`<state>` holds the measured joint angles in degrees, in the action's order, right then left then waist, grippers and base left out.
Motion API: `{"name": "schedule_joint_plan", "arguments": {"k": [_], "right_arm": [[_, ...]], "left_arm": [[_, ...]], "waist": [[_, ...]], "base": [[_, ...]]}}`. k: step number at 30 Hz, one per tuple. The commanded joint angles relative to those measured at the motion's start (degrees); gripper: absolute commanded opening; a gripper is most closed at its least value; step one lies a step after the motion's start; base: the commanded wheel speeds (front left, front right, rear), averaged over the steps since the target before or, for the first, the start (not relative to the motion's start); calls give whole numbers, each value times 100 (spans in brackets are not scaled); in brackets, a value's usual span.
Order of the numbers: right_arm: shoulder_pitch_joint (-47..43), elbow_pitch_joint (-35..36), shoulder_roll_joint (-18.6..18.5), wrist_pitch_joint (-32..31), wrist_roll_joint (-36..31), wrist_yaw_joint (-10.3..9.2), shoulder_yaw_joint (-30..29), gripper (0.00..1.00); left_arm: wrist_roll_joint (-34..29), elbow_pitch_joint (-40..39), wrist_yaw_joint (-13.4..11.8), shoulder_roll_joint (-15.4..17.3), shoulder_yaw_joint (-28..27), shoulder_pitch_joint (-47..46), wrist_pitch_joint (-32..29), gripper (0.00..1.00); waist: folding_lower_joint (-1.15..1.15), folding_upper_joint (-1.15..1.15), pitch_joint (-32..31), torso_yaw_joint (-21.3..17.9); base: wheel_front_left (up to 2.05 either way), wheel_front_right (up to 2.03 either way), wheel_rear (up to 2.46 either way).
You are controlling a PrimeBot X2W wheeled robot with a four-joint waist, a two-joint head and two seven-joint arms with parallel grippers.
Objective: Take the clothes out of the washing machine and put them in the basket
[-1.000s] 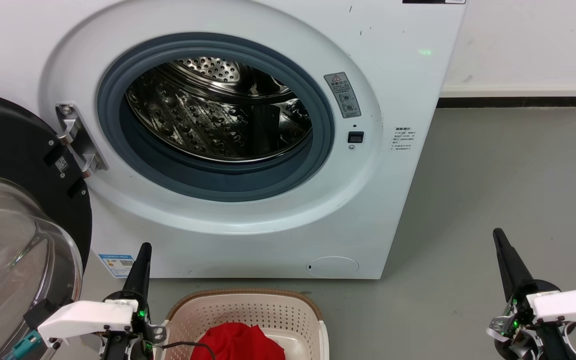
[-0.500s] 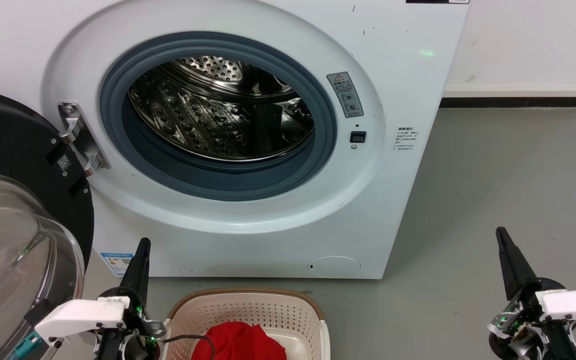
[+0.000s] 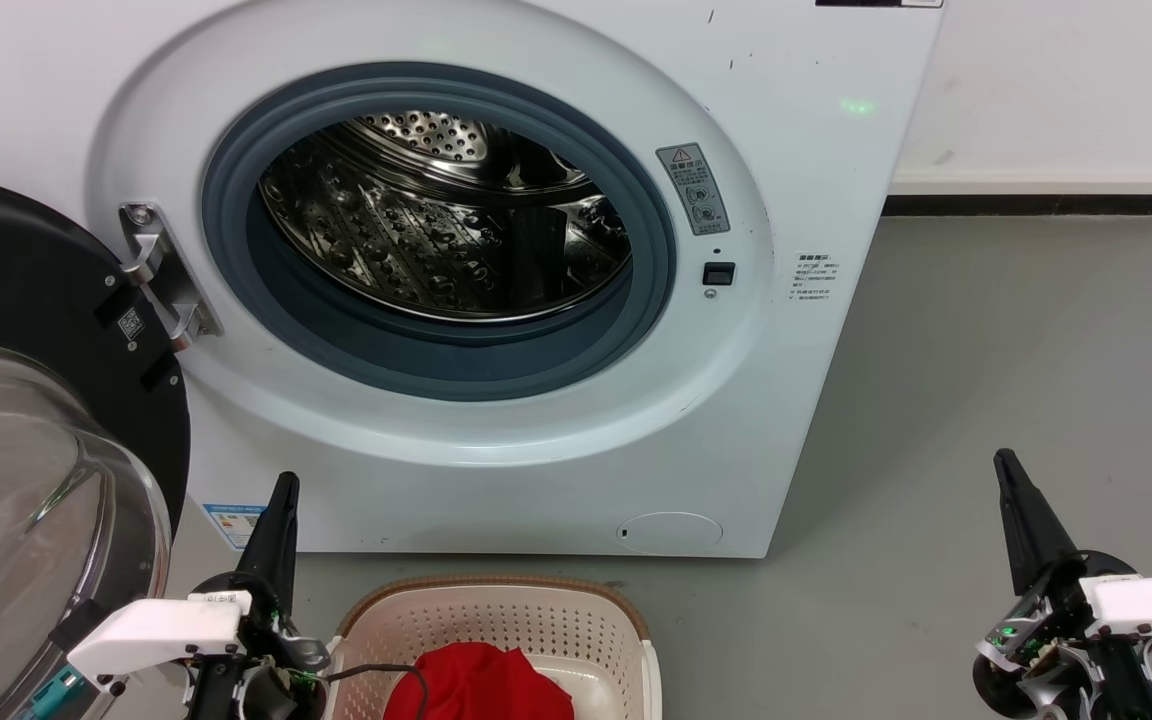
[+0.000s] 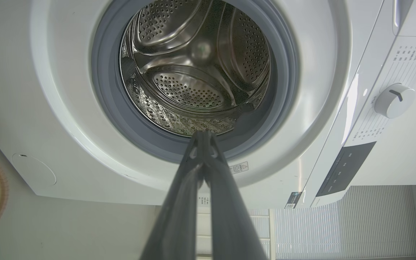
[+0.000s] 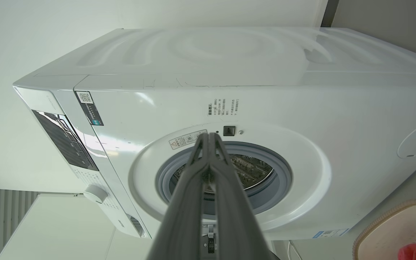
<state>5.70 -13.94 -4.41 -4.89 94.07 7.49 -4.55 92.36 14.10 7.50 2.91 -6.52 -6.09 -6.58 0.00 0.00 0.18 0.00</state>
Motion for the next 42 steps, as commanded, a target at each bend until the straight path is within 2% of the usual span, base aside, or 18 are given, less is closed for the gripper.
{"name": "schedule_joint_plan", "arguments": {"k": [1,42], "right_arm": [[68,-12,20,-13,-8,0,-7,0],[77,-17,71,-75,-85,0,-89,0]], "left_arm": [[9,4,13,-7,-20,-33,-14,0],[10,3,13,-8,-17,-32,-12,0]], "waist": [[0,0,0,0],[0,0,0,0]], "base": [[0,0,0],[0,0,0]]}}
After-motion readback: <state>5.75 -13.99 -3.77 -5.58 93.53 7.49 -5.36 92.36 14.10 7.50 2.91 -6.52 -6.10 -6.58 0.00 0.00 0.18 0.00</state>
